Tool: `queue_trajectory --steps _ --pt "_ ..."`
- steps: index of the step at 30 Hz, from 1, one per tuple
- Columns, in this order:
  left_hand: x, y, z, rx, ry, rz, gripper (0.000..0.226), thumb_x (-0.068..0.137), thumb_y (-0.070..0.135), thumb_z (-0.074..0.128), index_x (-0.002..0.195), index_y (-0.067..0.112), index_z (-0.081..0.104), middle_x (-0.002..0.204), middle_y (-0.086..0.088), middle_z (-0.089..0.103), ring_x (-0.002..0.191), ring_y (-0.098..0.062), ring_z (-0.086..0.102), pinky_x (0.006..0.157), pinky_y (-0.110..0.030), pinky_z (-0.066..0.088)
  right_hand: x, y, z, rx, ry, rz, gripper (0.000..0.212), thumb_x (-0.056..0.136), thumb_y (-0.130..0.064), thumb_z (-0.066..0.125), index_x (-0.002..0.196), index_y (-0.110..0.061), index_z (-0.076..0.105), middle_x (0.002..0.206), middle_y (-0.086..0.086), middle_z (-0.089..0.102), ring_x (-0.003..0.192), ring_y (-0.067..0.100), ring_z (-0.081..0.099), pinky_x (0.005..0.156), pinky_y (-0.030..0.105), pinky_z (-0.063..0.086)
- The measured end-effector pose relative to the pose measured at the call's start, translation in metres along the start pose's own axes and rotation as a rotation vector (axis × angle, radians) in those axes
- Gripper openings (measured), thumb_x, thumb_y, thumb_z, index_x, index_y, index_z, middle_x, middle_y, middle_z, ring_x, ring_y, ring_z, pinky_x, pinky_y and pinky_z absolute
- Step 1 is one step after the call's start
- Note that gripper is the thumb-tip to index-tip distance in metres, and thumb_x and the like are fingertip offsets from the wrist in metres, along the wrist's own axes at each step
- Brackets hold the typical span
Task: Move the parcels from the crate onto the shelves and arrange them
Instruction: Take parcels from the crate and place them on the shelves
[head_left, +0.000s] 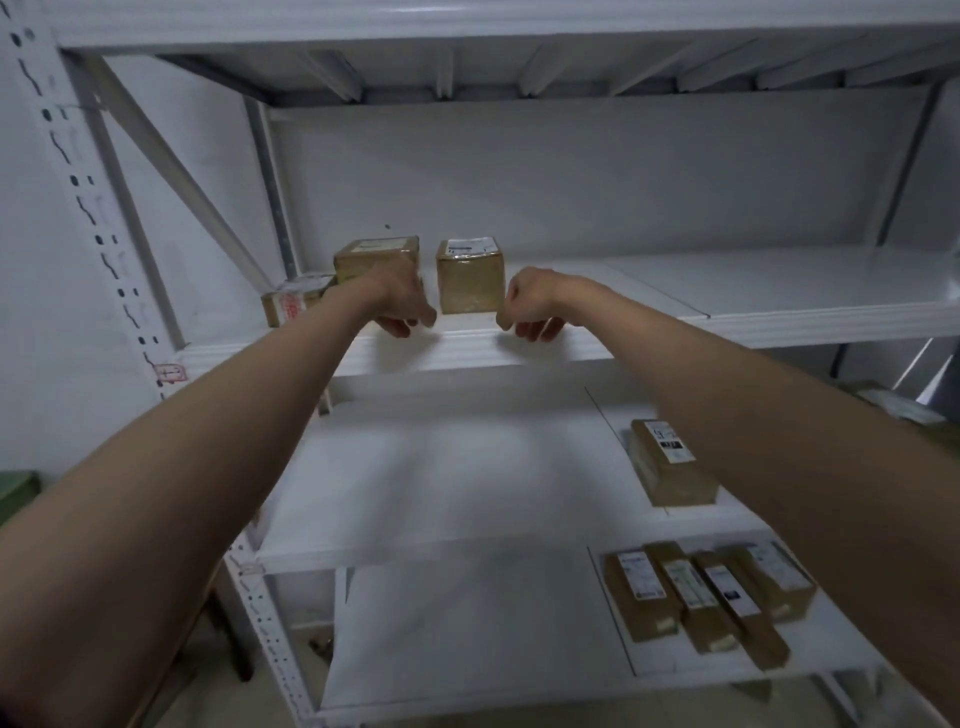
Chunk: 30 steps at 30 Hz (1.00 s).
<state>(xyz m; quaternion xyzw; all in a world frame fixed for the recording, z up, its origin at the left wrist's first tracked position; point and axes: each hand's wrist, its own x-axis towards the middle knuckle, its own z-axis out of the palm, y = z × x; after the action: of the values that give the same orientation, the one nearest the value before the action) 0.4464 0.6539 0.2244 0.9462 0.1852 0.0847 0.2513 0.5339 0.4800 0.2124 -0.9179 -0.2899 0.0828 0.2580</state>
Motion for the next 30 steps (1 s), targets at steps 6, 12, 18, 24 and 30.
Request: queue_trajectory --steps 6,12,18,24,30 --pt "-0.054 -0.024 0.006 0.156 -0.267 -0.13 0.036 0.085 0.018 0.075 0.115 0.004 0.062 0.101 -0.013 0.07 0.089 -0.028 0.071 0.083 -0.037 0.059 -0.026 -0.027 0.034 -0.16 -0.282 -0.063 0.031 0.093 -0.012 0.065 0.118 0.005 0.06 0.102 0.017 0.071 0.076 0.029 0.07 0.068 0.035 0.062" --pt "-0.089 -0.072 0.029 0.29 -0.369 -0.301 0.071 0.082 0.031 0.078 0.142 0.019 0.041 0.11 -0.006 0.066 0.097 -0.024 0.069 0.088 -0.038 0.057 -0.036 -0.043 0.087 -0.33 -0.434 -0.178 0.039 0.088 -0.012 0.072 0.123 -0.003 0.058 0.109 0.016 0.067 0.094 0.035 0.073 0.082 0.05 0.061" --pt "-0.152 -0.115 0.072 0.313 -0.27 -0.465 0.071 0.083 0.036 0.075 0.142 0.018 0.041 0.107 -0.002 0.06 0.099 -0.025 0.066 0.083 -0.034 0.056 -0.049 -0.039 0.159 -0.419 -0.546 -0.353 0.061 0.082 -0.022 0.077 0.135 -0.018 0.046 0.113 0.011 0.061 0.096 0.029 0.071 0.082 0.047 0.061" --pt "-0.257 -0.161 0.129 0.339 -0.224 -0.609 0.057 0.086 0.033 0.071 0.137 0.019 0.049 0.129 -0.005 0.055 0.115 -0.025 0.053 0.084 -0.031 0.043 -0.098 -0.04 0.252 -0.451 -0.685 -0.593 0.065 0.084 -0.025 0.074 0.141 -0.024 0.043 0.109 0.009 0.057 0.093 0.027 0.069 0.08 0.043 0.062" --pt "-0.387 -0.199 0.163 0.24 -0.224 -0.886 0.06 0.085 0.035 0.073 0.137 0.019 0.048 0.129 -0.005 0.057 0.115 -0.024 0.054 0.092 -0.034 0.046 -0.179 -0.064 0.34 -0.517 -0.933 -0.789 0.064 0.088 -0.019 0.072 0.144 -0.022 0.04 0.11 0.006 0.051 0.088 0.022 0.062 0.074 0.036 0.059"
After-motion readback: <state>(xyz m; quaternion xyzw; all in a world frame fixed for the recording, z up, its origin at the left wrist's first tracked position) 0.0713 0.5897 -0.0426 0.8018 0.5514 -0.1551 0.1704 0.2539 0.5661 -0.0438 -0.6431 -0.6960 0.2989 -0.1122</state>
